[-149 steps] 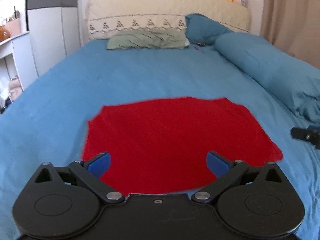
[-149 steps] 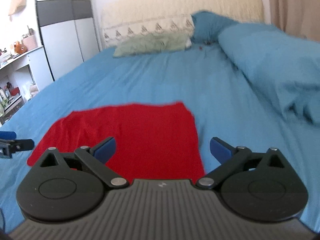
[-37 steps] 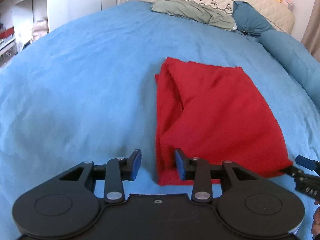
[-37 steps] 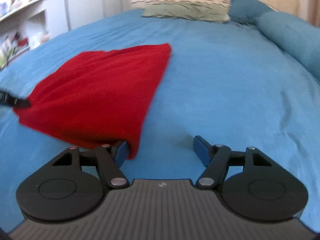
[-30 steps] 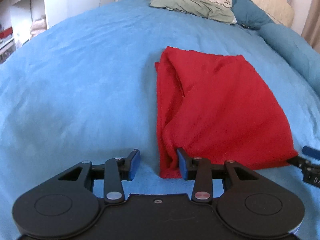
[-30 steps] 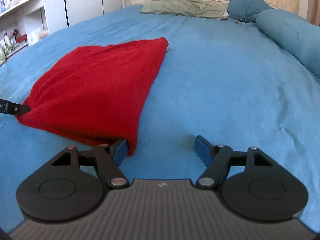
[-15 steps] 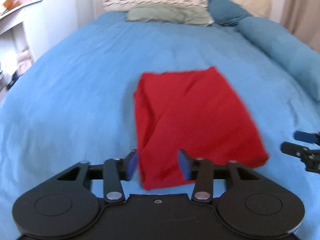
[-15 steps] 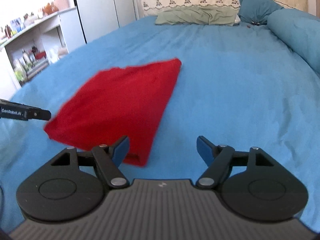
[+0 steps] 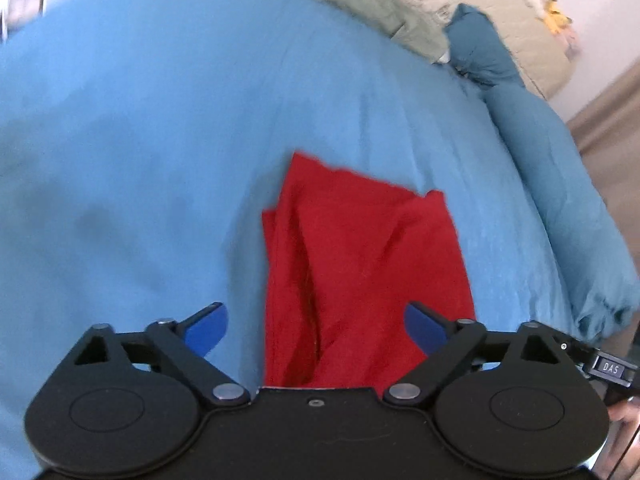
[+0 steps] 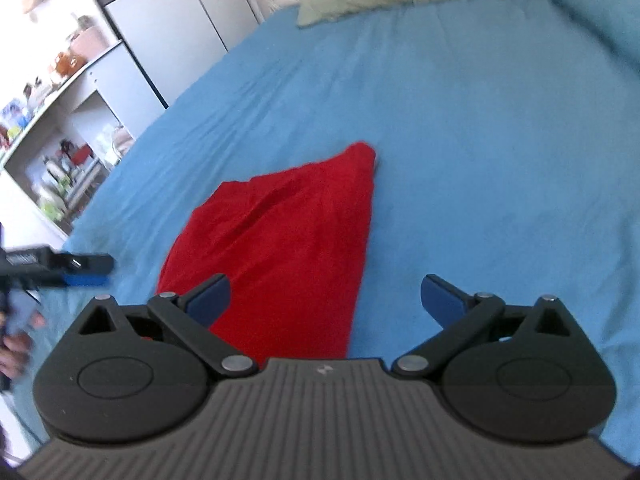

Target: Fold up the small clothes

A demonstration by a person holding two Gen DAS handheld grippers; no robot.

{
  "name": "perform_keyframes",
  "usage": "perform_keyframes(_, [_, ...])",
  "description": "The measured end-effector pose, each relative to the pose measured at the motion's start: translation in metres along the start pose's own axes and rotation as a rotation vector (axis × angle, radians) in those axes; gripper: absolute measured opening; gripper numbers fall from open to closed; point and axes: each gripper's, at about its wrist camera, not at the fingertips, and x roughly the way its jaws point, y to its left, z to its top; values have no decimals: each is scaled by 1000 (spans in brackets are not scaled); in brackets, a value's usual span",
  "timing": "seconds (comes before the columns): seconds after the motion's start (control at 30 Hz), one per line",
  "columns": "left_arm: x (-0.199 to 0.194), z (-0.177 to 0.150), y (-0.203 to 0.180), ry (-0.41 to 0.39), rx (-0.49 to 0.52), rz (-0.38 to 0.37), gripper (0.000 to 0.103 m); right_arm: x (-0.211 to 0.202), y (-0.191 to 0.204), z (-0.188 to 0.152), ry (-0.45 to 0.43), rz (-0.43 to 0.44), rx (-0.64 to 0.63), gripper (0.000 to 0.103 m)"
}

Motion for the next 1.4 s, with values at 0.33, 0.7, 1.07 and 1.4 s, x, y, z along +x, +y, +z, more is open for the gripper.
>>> perform_keyframes(0.33, [57, 6, 12, 34, -50, -61, 73, 67, -11, -17, 105, 47, 92, 95])
perform_keyframes(0.7, [60, 13, 1, 27, -18, -56, 28, 81, -4, -20, 74, 57, 36, 53])
perform_keyframes(1.07, [9, -13, -74, -1, 116, -19, 24, 1, 25, -14, -38, 58, -24, 35])
perform_keyframes(1.4, [-20, -121, -163, -16, 211, -70, 25, -124, -20, -87, -92, 17, -78, 35])
